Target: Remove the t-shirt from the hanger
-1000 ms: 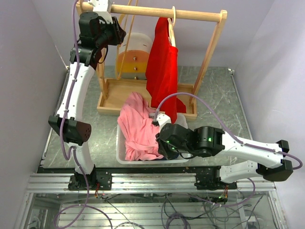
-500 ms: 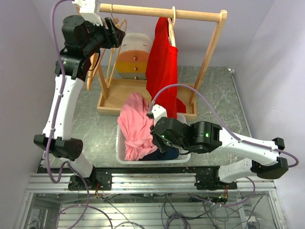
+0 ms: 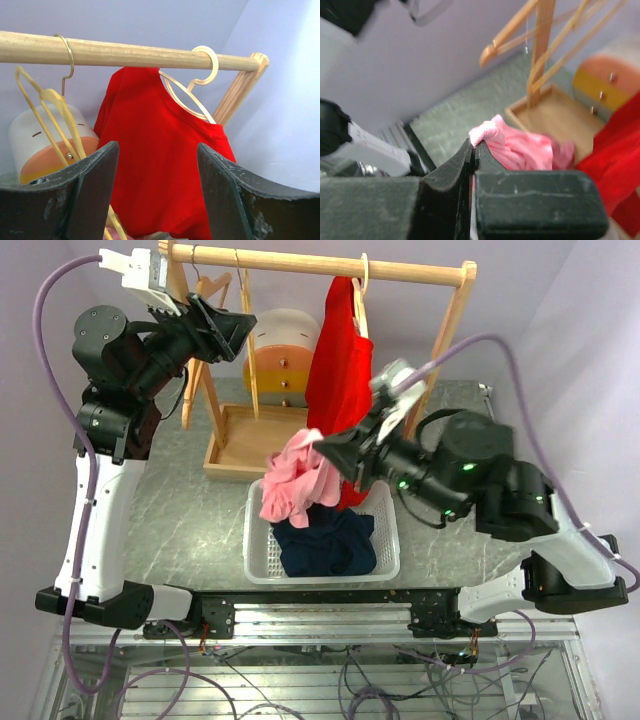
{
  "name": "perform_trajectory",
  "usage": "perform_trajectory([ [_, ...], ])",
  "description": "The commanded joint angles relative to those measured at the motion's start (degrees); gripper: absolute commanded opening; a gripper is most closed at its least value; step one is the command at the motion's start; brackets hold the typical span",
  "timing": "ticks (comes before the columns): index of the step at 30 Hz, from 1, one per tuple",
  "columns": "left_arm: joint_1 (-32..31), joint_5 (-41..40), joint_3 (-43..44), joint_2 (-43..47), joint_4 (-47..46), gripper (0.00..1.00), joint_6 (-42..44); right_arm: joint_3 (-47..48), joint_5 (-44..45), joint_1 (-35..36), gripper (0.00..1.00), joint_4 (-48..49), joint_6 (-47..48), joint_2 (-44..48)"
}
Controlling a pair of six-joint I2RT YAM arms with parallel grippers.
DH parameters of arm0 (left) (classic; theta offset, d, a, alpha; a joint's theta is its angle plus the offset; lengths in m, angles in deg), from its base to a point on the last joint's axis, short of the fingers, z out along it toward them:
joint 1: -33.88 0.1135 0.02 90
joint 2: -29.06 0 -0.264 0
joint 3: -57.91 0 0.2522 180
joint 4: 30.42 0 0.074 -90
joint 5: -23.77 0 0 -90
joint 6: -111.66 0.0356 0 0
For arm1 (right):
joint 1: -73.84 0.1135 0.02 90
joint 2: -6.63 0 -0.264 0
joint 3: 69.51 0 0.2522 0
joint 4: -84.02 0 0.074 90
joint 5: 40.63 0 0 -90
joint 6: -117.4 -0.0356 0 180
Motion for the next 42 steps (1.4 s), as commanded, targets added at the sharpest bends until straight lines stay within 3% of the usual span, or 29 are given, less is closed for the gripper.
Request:
perform_trajectory([
  [1, 0.25, 2.74, -0.85, 1.78, -1.71, 0.74, -1.92, 9.74, -5.81, 0.37, 0.00, 9.83, 11.90, -1.39],
  [11, 0.25, 0.13, 0.17, 5.03, 1.43, 0.75, 0.59, 16.74, -14.88, 0.36, 0.00, 23.83, 19.27, 0.24],
  [24, 0.25, -1.96, 0.25, 5.70, 3.95, 0.76, 2.87, 17.59, -11.62, 0.34, 0.00, 24.93, 20.21, -2.04],
  [29, 0.25, -1.85, -1.68, 6.51, 3.88, 0.76, 2.87, 9.54, -9.96, 0.34, 0.00, 25.22, 16.58, -2.86],
  [35, 0.25, -1.59, -2.39, 6.76, 3.26, 0.75, 2.90, 7.64, -7.88, 0.25, 0.00, 22.75, 14.02, -5.94],
  [42, 0.25, 1.04, -3.84, 6.76, 1.04, 0.73, 2.08, -9.01, 3.13, 0.26, 0.00, 22.37, 7.56, 3.19],
])
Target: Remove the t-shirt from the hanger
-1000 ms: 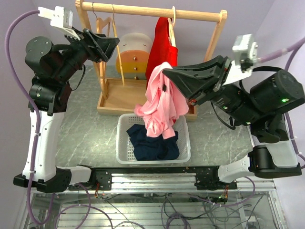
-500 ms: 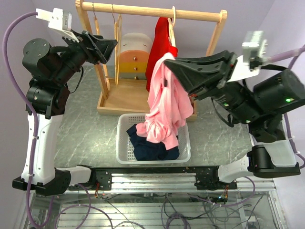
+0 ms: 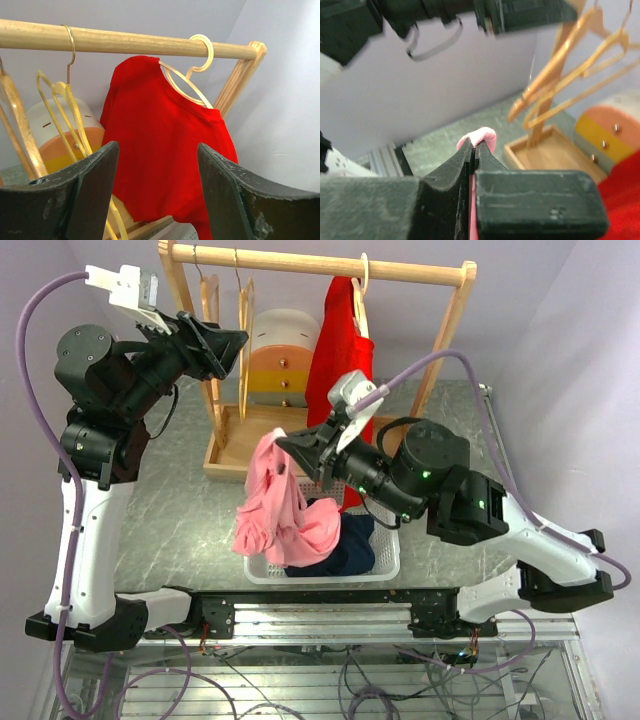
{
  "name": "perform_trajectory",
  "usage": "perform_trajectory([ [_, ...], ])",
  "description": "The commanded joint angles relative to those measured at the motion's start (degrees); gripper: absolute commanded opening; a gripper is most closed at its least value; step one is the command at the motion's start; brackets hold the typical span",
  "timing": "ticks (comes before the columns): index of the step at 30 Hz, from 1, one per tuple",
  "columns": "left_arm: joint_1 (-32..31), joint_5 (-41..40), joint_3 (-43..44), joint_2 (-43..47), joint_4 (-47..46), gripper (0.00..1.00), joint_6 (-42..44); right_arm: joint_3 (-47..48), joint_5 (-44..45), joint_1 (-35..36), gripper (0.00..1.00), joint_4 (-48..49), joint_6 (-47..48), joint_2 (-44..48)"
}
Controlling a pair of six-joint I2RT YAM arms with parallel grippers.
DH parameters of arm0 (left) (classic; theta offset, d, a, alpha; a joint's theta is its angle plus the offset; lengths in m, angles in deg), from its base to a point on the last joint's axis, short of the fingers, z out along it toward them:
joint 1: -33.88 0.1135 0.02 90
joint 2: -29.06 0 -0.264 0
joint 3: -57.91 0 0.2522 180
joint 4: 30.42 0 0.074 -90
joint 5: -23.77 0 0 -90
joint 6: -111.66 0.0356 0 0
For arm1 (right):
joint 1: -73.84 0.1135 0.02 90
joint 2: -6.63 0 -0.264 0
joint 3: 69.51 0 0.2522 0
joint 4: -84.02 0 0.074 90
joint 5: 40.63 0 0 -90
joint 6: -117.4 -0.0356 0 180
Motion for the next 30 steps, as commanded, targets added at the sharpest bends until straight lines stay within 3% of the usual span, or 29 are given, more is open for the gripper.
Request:
perform_trajectory([
  [1, 0.25, 2.77, -0.40, 0.36, -2.64, 0.73, -0.12, -9.65, 10.71, 0.21, 0.00, 0.03, -7.16, 9.19],
  [5, 0.25, 5.39, 1.92, -1.41, -1.72, 0.72, 0.44, -19.62, 17.49, 0.23, 0.00, -6.08, -16.97, 17.01],
  [11, -0.03, 9.16, 3.12, -3.44, -4.44, 0.72, -2.48, -31.04, 19.41, 0.20, 0.00, -20.29, -35.84, 25.75],
  [21, -12.80, 3.08, 12.60, -11.71, 0.46, 0.75, 1.62, -39.06, 17.90, 0.13, 0.00, -40.83, -54.43, 17.95],
  [23, -14.19, 2.74, 13.85, -13.79, 0.38, 0.75, 1.69, -39.30, 17.85, 0.14, 0.10, -44.88, -58.43, 15.66],
  [26, -16.90, 1.95, 17.51, -16.99, 1.45, 0.76, 2.27, -38.14, 17.68, 0.20, 0.36, -50.61, -62.25, 13.42],
  [30, -19.84, 0.46, 22.54, -21.86, 3.14, 0.77, 3.38, -34.56, 17.00, 0.48, 0.57, -49.48, -59.29, 14.67],
])
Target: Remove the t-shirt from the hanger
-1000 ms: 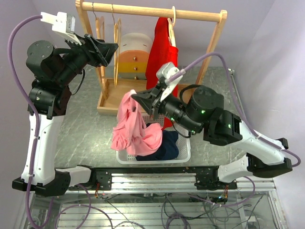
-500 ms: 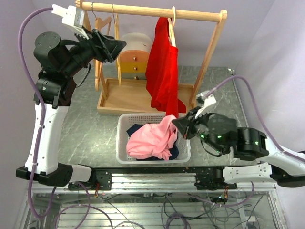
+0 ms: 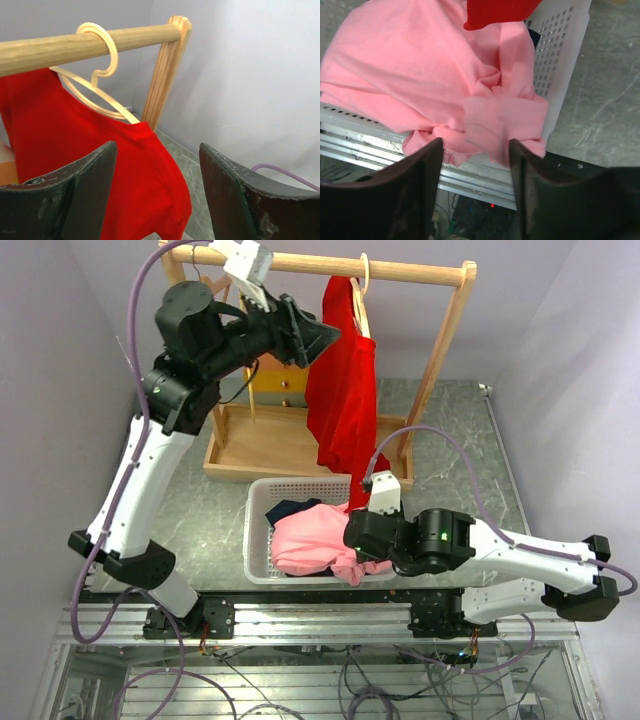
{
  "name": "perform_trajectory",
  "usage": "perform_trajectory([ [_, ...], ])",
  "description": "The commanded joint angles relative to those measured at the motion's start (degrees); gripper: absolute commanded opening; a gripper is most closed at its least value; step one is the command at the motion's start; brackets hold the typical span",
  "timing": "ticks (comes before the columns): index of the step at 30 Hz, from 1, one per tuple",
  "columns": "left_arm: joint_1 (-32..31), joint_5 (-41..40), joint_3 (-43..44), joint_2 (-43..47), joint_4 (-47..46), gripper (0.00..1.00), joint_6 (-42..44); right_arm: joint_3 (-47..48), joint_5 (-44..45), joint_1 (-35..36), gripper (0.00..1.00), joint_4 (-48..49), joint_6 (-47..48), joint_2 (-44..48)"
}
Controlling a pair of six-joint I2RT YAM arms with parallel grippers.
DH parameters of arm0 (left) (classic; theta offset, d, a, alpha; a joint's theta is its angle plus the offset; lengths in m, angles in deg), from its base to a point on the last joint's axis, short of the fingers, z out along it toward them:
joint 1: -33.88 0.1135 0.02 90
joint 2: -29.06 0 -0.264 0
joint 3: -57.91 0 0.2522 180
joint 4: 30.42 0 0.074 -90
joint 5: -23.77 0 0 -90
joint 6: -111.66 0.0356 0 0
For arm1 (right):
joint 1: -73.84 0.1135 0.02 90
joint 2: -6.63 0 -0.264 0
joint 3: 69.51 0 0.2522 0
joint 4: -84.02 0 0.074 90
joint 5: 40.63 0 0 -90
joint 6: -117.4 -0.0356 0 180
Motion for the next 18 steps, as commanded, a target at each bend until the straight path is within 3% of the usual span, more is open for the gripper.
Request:
perform_trajectory([
  [1, -2.71, -2.86, 5.02, -3.96, 1.72, 0.78, 1.62, 5.00, 0.75, 0.37, 0.62, -0.93, -0.07, 2.86],
  [3, -3.08, -3.65, 6.82, -5.81, 1.59, 0.78, 1.46, 7.45, 0.40, 0.42, 0.73, 2.50, 4.65, 4.35],
  [5, -3.28, -4.09, 9.14, -8.20, 1.63, 0.83, 1.21, 10.50, 0.64, 0.43, 0.76, 4.37, 8.07, 4.91],
  [11, -3.73, -7.17, 14.54, -13.20, 0.66, 0.98, 0.51, 19.44, 5.39, 0.40, 0.74, 3.06, 12.52, 2.84],
  [18, -4.20, -10.73, 17.95, -17.37, -0.21, 0.99, 0.61, 18.77, 4.46, 0.40, 0.74, 5.19, 13.00, 1.25],
])
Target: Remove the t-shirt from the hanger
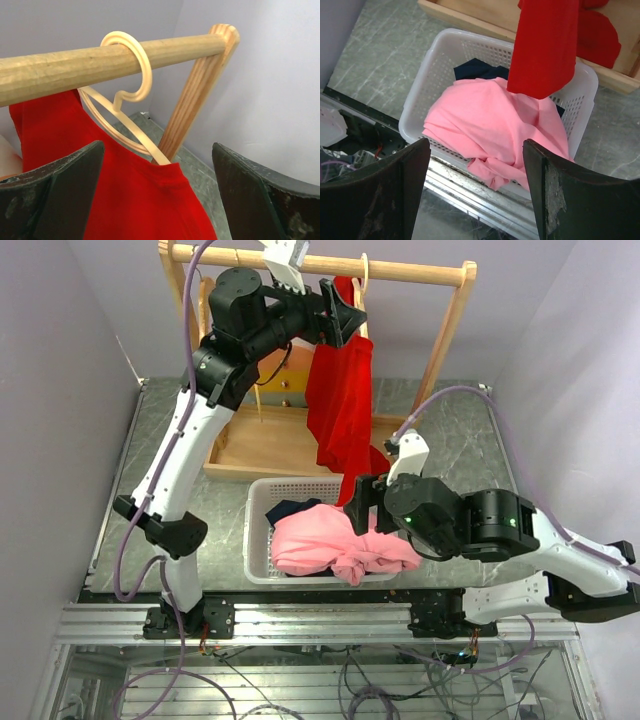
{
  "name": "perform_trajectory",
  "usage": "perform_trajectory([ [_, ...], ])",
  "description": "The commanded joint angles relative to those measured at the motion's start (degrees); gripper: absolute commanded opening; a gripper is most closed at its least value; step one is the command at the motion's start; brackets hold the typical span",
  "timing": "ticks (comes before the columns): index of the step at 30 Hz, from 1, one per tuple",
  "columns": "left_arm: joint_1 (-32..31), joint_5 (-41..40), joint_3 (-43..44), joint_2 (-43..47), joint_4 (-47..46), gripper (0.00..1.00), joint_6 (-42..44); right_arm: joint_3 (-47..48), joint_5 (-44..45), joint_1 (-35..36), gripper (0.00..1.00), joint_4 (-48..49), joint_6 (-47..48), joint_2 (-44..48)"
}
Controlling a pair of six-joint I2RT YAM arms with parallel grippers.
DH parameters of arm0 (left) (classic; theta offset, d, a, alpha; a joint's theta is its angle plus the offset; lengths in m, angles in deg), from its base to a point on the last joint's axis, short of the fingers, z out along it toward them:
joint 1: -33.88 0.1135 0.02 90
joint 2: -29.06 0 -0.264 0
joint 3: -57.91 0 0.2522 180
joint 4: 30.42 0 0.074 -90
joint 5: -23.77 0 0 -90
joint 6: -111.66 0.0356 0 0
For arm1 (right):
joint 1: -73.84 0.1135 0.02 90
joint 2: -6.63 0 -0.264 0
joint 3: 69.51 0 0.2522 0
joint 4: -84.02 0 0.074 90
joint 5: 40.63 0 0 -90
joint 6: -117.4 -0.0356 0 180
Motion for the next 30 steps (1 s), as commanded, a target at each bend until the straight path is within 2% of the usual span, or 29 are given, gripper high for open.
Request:
perform_trajectory([
  [1, -0.86, -3.64, 2.22, -1.67, -1.62, 0.99, 0.01, -0.68, 0.79, 0.20, 0.74, 1.19, 1.06, -1.51],
  [17, -5.35, -19.50, 0.66, -6.08, -4.63, 0.95, 4.85, -4.95, -3.02, 0.25, 0.73, 9.81, 1.17, -1.06],
  [22, -5.96, -26.11, -1.67, -5.68, -6.78, 0.89, 6.75, -5.64, -4.21, 0.24, 0.73, 11.73, 1.61, -1.60],
  [25, -6.02, -28.17, -1.74, -6.00, -7.48, 0.84, 8.07, -6.22, -4.79, 0.36, 0.73, 12.57, 1.64, -1.72],
  [30, -6.00, -28.51, -1.49, -7.23, -7.00, 0.83, 9.03, -6.79, -5.18, 0.48, 0.73, 13.36, 1.85, -1.54],
])
